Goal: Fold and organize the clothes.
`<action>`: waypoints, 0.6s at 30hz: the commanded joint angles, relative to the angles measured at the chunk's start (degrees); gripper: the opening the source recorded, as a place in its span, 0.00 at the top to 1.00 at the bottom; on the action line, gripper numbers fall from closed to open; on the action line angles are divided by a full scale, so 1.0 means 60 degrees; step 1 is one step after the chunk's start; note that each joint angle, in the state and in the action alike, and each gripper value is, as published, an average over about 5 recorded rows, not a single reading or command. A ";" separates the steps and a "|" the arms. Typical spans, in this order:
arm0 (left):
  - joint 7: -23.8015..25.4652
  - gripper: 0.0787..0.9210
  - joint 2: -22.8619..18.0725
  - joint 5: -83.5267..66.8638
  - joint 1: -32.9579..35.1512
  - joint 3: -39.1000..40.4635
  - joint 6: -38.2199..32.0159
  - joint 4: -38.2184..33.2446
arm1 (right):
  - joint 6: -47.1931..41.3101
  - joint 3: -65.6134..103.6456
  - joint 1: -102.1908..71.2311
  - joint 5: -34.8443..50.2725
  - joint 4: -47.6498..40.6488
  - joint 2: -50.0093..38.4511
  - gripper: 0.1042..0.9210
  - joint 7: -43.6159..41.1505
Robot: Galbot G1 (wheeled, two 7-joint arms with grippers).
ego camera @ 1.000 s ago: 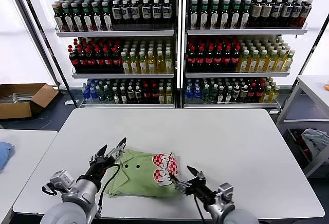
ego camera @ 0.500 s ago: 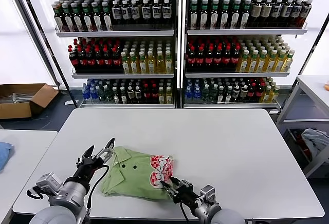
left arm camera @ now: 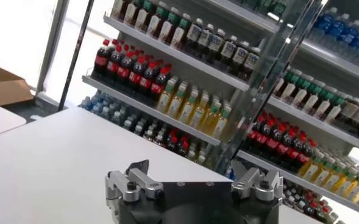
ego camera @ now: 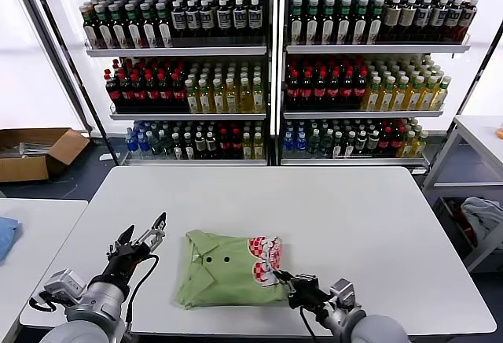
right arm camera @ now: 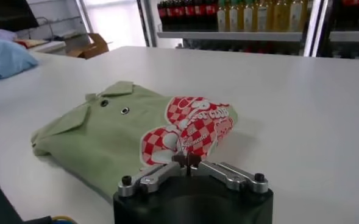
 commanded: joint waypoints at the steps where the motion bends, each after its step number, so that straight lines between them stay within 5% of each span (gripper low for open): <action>1: 0.0008 0.12 -0.0020 0.0061 0.0179 -0.0043 0.0017 -0.0002 | -0.0028 0.2407 -0.1611 -0.0149 0.0526 -0.1438 1.00 -0.0416; 8: -0.0036 0.12 -0.0176 0.0094 0.0171 0.0004 0.0018 0.0096 | 0.0931 0.4082 -0.3281 -0.0549 0.1403 -0.1249 0.93 -0.0124; 18: 0.0341 0.12 -0.0228 0.0394 0.0311 0.0079 0.0044 0.0085 | 0.1813 0.3053 -0.2587 -0.1000 0.1515 -0.0200 0.58 -0.0103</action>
